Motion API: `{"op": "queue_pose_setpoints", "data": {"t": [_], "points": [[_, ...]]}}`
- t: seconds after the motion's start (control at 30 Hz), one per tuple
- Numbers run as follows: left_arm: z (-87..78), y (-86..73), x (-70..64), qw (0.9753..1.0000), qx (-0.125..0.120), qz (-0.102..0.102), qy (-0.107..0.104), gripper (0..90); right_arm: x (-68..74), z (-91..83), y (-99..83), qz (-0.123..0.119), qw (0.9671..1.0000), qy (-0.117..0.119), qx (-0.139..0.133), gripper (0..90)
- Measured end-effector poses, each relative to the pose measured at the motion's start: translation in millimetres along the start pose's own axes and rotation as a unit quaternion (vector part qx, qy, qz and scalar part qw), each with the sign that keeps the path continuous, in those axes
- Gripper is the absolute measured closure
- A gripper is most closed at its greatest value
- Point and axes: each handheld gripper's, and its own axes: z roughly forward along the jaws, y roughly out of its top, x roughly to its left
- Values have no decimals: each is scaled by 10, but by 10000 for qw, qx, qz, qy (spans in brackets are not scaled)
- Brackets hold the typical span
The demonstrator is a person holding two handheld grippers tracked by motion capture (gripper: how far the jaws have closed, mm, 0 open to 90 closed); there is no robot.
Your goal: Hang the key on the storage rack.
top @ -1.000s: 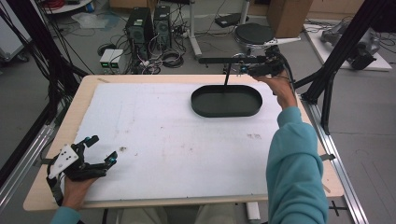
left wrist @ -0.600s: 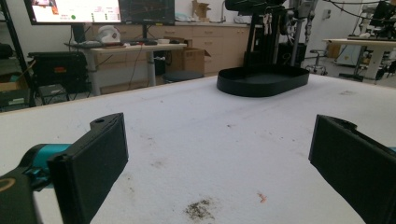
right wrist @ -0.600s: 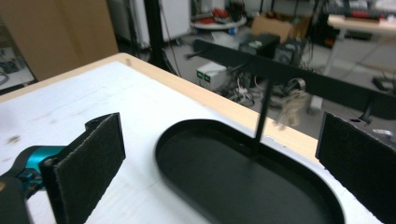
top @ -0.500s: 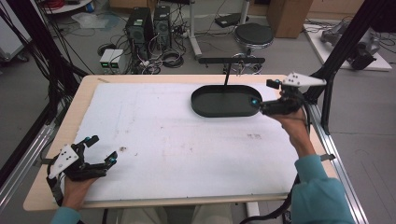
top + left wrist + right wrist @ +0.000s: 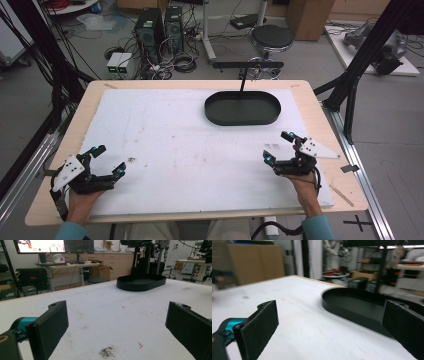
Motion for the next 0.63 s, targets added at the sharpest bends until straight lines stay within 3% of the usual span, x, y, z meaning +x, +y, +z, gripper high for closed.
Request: {"op": "queue_pose_setpoints", "data": {"t": [0.07, 0.2, 0.27, 0.37, 0.63], "points": [[0, 0, -2, 10000, 1, 5, -7, 51, 22, -34, -117, -14, 9999, -48, -164, 3], [0, 0, -1, 10000, 0, 7, -7, 50, 19, -50, -235, -115, 9998, -114, -136, 3], [0, -1, -4, 10000, -1, 7, -9, 50, 7, -58, -278, -44, 9998, -135, -155, 4], [0, 0, -5, 10000, -2, 8, -7, 50, -3, -80, -289, 19, 9995, -118, -279, 3], [-1, 0, -4, 10000, 0, 13, -7, 50, 1, -84, -294, 7, 9995, -144, -291, 4]]}}
